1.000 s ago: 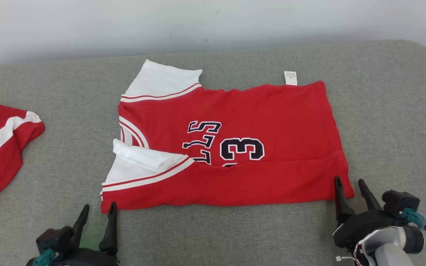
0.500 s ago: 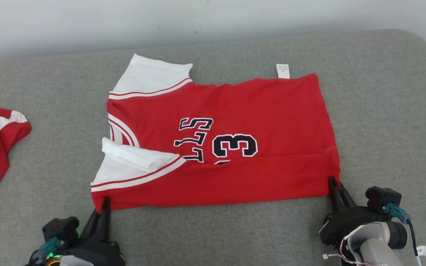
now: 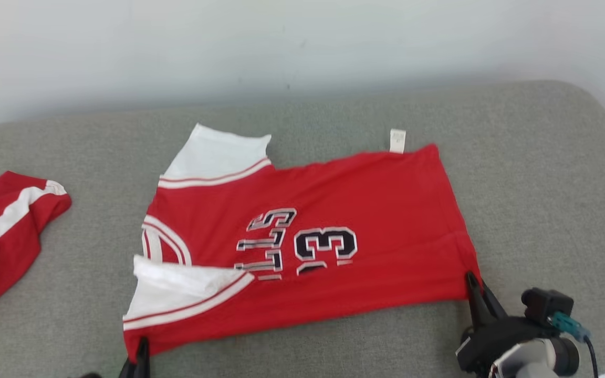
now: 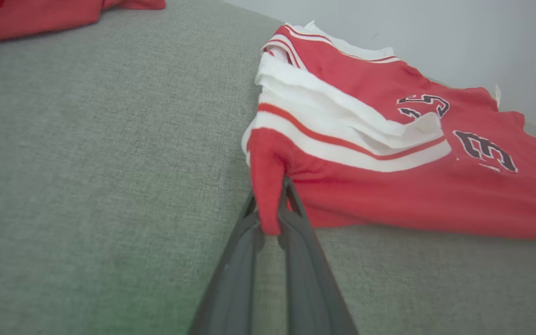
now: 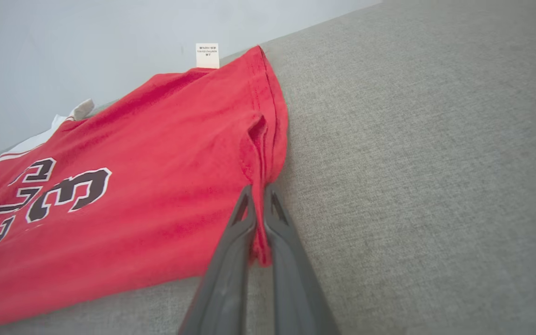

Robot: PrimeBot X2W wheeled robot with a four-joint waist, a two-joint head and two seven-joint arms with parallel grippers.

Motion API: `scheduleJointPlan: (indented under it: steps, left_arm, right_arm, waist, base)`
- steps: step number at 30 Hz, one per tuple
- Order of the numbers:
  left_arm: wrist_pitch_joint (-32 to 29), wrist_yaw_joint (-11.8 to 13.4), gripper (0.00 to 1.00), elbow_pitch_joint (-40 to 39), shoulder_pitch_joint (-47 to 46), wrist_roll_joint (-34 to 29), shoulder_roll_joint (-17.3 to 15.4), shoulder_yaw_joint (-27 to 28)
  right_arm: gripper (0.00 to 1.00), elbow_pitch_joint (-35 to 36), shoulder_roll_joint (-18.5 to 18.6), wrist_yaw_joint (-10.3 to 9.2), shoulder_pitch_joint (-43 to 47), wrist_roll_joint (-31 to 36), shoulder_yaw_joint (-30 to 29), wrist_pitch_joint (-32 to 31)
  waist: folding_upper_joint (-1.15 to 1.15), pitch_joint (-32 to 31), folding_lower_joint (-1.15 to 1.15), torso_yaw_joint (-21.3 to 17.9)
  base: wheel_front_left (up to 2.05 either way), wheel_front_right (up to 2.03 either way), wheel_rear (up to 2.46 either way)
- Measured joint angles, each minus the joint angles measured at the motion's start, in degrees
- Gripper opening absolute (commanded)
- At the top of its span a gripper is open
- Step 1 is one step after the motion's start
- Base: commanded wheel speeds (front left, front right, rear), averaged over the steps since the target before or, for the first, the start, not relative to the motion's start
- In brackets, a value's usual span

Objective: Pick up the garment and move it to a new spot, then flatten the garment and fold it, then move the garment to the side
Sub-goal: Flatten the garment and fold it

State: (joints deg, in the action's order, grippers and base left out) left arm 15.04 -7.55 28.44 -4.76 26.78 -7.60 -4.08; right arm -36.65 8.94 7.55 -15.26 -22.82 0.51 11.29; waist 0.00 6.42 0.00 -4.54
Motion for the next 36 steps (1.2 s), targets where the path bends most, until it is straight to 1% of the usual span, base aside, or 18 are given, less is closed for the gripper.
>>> scheduleJointPlan:
  steps: [4,9,10,14,15,16,17,18,21,25,28,33,36]
  left_arm:
    - [0.00,0.00,0.00,-2.33,3.62,0.03,1.30,1.07]
    - [0.00,0.00,0.00,-4.60,6.84,-0.51,2.20,0.86]
    - [0.00,0.00,0.00,-5.10,7.77,-0.67,2.52,0.90]
    - [0.00,0.00,0.00,-4.72,9.32,-1.40,2.85,0.63]
    - [0.00,0.05,0.22,-4.46,9.46,-2.20,2.74,0.32]
    - [0.00,0.25,0.46,-4.35,9.45,-3.16,2.45,0.13]
    - [0.00,0.51,0.95,-4.38,9.44,-4.11,2.12,0.08]
    - [0.00,0.81,1.00,-4.46,9.46,-4.76,1.96,0.25]
    - [0.00,1.05,1.00,-5.67,9.50,-5.55,2.13,1.57]
    - [0.00,1.00,1.00,-7.42,9.54,-6.25,2.18,2.99]
    - [0.00,0.99,1.00,-10.81,10.17,-8.12,2.69,4.77]
    - [0.01,1.54,1.00,-15.26,10.23,-12.95,2.88,6.72]
    - [0.01,1.52,1.00,-16.58,9.54,-15.36,2.99,7.26]
  right_arm:
    - [0.00,3.34,0.77,0.01,3.65,-0.80,0.09,-0.87]
    - [0.00,8.38,1.20,0.01,9.53,-1.31,-1.53,-3.42]
    - [0.00,10.48,1.13,0.01,12.00,-1.27,-2.29,-4.80]
    - [0.00,14.02,-0.52,0.01,14.84,-2.29,-4.47,-7.84]
    - [0.50,14.55,-0.87,0.00,15.28,-2.34,-4.77,-8.18]
    - [1.00,15.06,-1.01,0.01,15.63,-2.13,-4.90,-8.26]
    - [1.00,15.55,-1.12,0.00,15.72,-1.75,-5.16,-8.35]
    - [1.00,16.17,-1.19,0.00,15.72,-1.34,-5.32,-8.32]
    - [1.00,17.80,-1.25,0.00,15.73,-0.20,-5.28,-8.16]
    - [1.00,19.65,-1.22,0.00,15.70,0.75,-4.80,-6.17]
    - [1.00,21.13,-1.20,0.00,15.71,1.98,-3.64,-3.36]
    - [1.00,21.84,-1.36,0.00,15.03,3.32,-1.92,0.90]
    - [1.00,21.84,-1.51,0.00,14.63,4.09,-0.97,2.48]
  waist:
    - [0.00,-1.38,0.00,0.47]
    - [0.00,-2.59,0.00,1.43]
    - [0.00,-2.99,0.00,1.76]
    - [-0.01,-3.41,-0.01,1.81]
    - [0.00,-3.48,-0.01,1.74]
    - [0.00,-3.60,0.00,1.69]
    - [0.00,-3.74,0.00,1.66]
    - [0.00,-3.88,0.00,1.62]
    - [0.00,-4.31,0.00,1.46]
    - [0.00,-4.72,0.00,1.41]
    - [0.00,-5.57,0.00,1.42]
    - [0.00,-6.36,0.00,1.57]
    - [-0.01,-6.72,0.00,1.84]
  base:
    - [0.00,0.00,0.00]
    - [0.00,0.00,0.00]
    - [0.00,0.00,0.00]
    - [0.00,0.00,0.00]
    - [0.00,0.00,0.00]
    - [0.00,0.00,0.00]
    - [0.00,0.00,0.00]
    - [0.00,0.00,0.00]
    - [0.00,0.00,0.00]
    - [0.00,0.00,0.00]
    - [0.00,0.00,0.00]
    - [0.00,0.00,0.00]
    - [0.00,0.00,0.00]
